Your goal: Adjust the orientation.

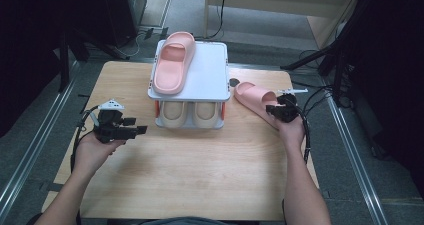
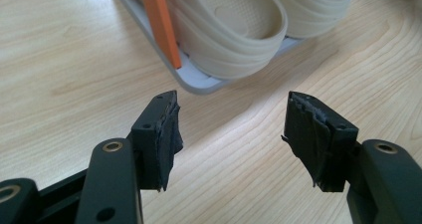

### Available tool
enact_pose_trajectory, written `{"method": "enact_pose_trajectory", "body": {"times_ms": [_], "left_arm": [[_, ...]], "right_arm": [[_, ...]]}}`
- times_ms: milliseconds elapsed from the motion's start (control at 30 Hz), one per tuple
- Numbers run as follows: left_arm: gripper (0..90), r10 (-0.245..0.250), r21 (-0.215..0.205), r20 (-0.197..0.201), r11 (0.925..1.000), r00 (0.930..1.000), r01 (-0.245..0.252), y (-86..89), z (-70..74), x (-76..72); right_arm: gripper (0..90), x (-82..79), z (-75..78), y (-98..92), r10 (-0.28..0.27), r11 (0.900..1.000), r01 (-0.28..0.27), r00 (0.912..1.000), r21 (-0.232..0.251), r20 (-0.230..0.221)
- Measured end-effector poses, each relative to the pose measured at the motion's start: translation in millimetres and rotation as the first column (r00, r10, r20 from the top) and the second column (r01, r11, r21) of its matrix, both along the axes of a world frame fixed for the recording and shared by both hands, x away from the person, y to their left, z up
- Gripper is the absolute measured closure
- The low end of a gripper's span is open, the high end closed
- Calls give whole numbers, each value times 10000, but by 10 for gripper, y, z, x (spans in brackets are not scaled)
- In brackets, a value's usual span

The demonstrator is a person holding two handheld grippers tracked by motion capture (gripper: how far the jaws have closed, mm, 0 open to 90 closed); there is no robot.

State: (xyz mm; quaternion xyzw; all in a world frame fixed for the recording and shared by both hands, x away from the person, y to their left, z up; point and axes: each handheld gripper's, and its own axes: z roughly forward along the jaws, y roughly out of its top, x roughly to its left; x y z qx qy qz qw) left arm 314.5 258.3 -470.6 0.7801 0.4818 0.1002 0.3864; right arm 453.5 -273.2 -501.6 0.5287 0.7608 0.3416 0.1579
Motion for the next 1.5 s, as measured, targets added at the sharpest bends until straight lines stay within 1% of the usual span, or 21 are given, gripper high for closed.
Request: {"method": "enact_pose_trajectory", "body": {"times_ms": [133, 167, 233, 300, 333, 400, 433, 500, 767, 900, 1100, 1200, 1267, 1400, 1500], "left_arm": [[388, 169, -55, -11, 9998, 9999, -169, 74, -9, -7], [388, 190, -28, 31, 9998, 9998, -190, 88, -9, -8], [388, 311, -111, 45, 9995, 9995, -310, 115, -8, -10], [388, 324, -113, -23, 9994, 9995, -324, 139, -10, -8], [388, 385, -106, 4, 9992, 9993, -385, 143, -17, -7], [388, 342, -118, -52, 9993, 9994, -342, 152, -25, -4], [388, 318, -120, -59, 9994, 9995, -319, 151, -27, -4], [388, 289, -72, -26, 9996, 9996, -290, 145, -35, -2], [388, 167, 11, -154, 9999, 9997, -167, 132, -54, 4], [388, 139, 129, -229, 9998, 9996, -136, 124, -75, 12], [388, 148, 174, -302, 9997, 9994, -143, 124, -88, 24], [388, 123, 152, -344, 9998, 9993, -118, 131, -94, 29], [388, 149, 166, -324, 9998, 9994, -143, 135, -96, 30], [388, 177, 90, -305, 9998, 9994, -175, 149, -91, 29], [388, 171, 86, -333, 9998, 9993, -169, 163, -89, 36]], "right_arm": [[900, 3, 3, 69, 260, 9996, -260, 9996, -59, -79], [900, 3, 3, 88, 306, 9995, -307, 9995, -58, -103], [900, 1, 6, 113, 384, 9992, -386, 9992, -98, -123], [900, -3, 10, 147, 467, 9988, -469, 9988, -135, -156], [900, -4, 10, 160, 478, 9988, -481, 9987, -127, -174], [900, -2, 10, 187, 514, 9987, -515, 9984, -49, -229], [900, 3, 8, 200, 491, 9987, -486, 9982, 155, -350], [900, 5, 4, 228, 427, 9985, -412, 9981, 352, -451], [898, 14, 6, 404, 651, 9977, -643, 9970, 220, -423], [898, 20, 11, 469, 555, 9984, -548, 9972, 157, -500], [890, 34, 1, 494, 373, 9979, -335, 9970, 552, -682], [875, 44, -8, 496, 398, 9973, -357, 9971, 639, -645], [871, 42, -2, 492, 347, 9976, -303, 9970, 625, -697], [848, 34, 28, 457, 322, 9988, -303, 9982, 378, -512], [814, 16, 72, 417, 260, 9985, -243, 9990, 483, -353]]}}
